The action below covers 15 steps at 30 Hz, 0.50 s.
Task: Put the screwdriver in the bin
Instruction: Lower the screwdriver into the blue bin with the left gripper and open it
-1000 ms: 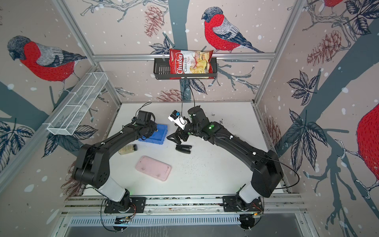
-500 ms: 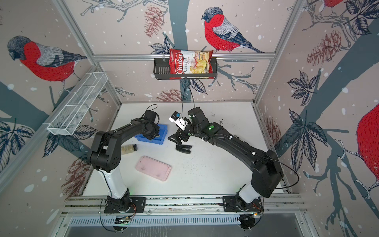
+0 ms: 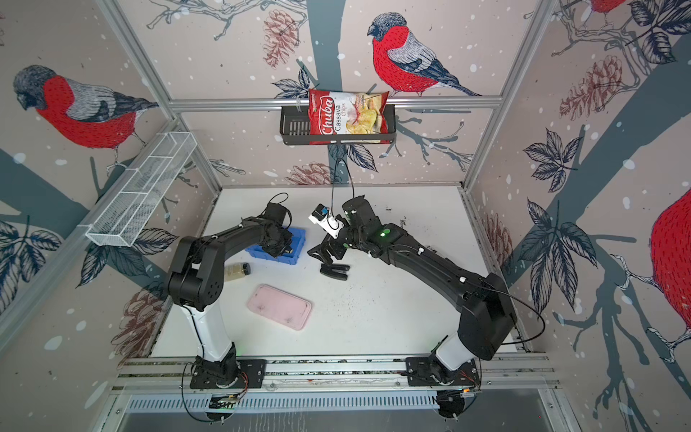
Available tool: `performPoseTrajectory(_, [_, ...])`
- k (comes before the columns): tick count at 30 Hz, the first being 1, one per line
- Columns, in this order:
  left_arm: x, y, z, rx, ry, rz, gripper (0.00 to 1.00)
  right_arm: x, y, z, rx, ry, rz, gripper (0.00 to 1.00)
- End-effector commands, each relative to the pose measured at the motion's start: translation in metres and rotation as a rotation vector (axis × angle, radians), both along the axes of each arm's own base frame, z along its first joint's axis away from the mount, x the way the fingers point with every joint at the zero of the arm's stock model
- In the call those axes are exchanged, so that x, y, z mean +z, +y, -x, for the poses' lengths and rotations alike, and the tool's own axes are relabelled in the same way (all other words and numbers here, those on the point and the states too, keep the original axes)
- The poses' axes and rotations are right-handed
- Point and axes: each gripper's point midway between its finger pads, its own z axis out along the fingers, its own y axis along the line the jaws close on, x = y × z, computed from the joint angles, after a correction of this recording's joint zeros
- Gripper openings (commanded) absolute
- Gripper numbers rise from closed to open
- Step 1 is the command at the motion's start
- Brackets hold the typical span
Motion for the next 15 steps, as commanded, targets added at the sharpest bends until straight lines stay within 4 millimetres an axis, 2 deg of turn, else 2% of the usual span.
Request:
performPoseTrajectory(1, [0.011, 0.000, -0.004, 0.010, -0.030, 0.011, 0.26, 0.006, 0.000, -0.001, -0.007, -0.021, -0.012, 1.00])
performPoseTrajectory(4, [0.021, 0.004, -0.004, 0.015, -0.053, -0.004, 0.33, 0.008, 0.000, -0.002, -0.013, -0.025, -0.015, 1.00])
performPoseTrajectory(8, [0.031, 0.005, -0.003, 0.027, -0.065, -0.003, 0.46, 0.010, -0.002, -0.005, -0.024, -0.031, -0.018, 1.00])
performPoseTrajectory(15, [0.054, 0.008, -0.002, 0.044, -0.119, 0.001, 0.54, 0.027, -0.009, -0.012, -0.064, -0.050, -0.065, 1.00])
